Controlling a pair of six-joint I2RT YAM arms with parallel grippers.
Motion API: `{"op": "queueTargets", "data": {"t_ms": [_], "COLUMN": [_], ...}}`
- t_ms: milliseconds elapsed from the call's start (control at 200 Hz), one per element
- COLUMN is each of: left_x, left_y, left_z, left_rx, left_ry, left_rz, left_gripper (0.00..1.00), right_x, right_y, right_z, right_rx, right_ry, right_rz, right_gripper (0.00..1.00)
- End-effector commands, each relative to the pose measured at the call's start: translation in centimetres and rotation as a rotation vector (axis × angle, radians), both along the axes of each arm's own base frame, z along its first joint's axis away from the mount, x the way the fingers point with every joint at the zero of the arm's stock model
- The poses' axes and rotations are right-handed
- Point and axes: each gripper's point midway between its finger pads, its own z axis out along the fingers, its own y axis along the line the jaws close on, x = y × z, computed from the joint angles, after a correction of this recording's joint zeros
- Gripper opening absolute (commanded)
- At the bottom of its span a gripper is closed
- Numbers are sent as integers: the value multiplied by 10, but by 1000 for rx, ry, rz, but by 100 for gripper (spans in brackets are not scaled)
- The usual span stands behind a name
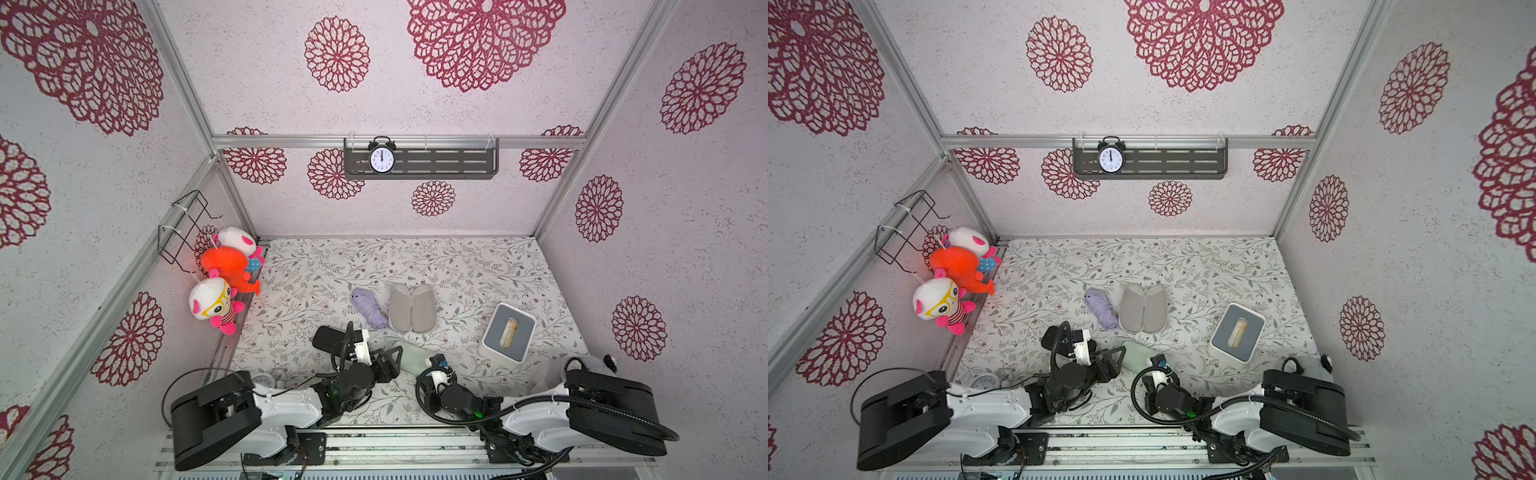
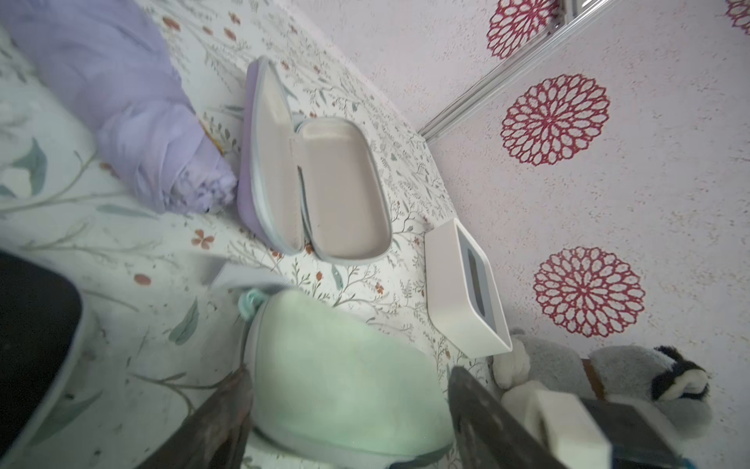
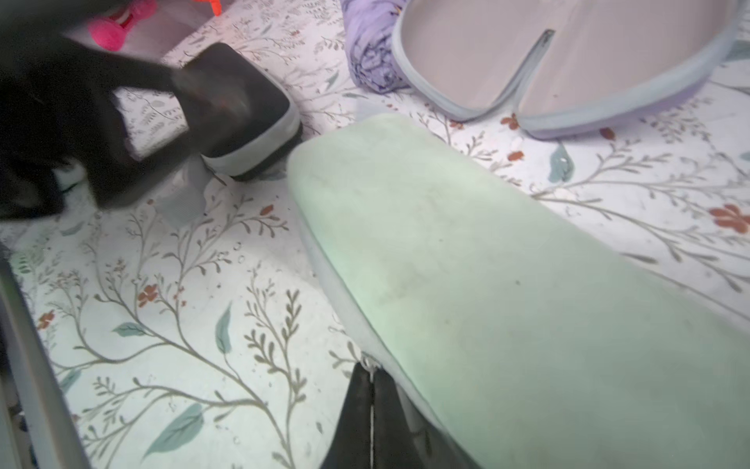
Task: Put umbrellas into zippered umbrella sleeves
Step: Place the umbrella sleeve at the center of the board, then zip the zipper on the umbrella sleeve.
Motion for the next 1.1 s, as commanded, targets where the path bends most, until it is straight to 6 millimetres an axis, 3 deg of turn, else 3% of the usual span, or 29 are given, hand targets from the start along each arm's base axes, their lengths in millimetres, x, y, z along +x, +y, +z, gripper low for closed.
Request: {"op": "queueTargets", "data": {"t_ms": [0,110,165,375,535,605,715,1096], "left_x": [5,5,11,13,5,4,0,0], "left_y": [17,-5,-16,-75,-86,-84,-93,-127], "left_z": [12,27,27,-10,-24,-41,-61,-79], "left_rx": [258,303,322,459,479,521,512,449], "left_ry": [-60,-94,-101,-22,18,57,95,132], "left_rz": [-3,-219,-286,-558,-633,-643,-676,-743], "left_gripper": [77,73,77,74,77,78,78,73], "right_x": [6,8,10,20,25,28,27,28], "right_y": [-20,-41,-51,-69,-79,-82,-71,-51], "right_z": [2,-2,0,6,1,-4,-4,-5], "right_rx": [-8,-48,-34,-39,-92,-123,-124,-169], "right_ry": [0,4,1,-10,15,25,28,19], "right_rz": [-79,-120,-135,-148,-170,-177,-123,-40], "right_gripper": [0,0,0,0,0,0,0,0]}}
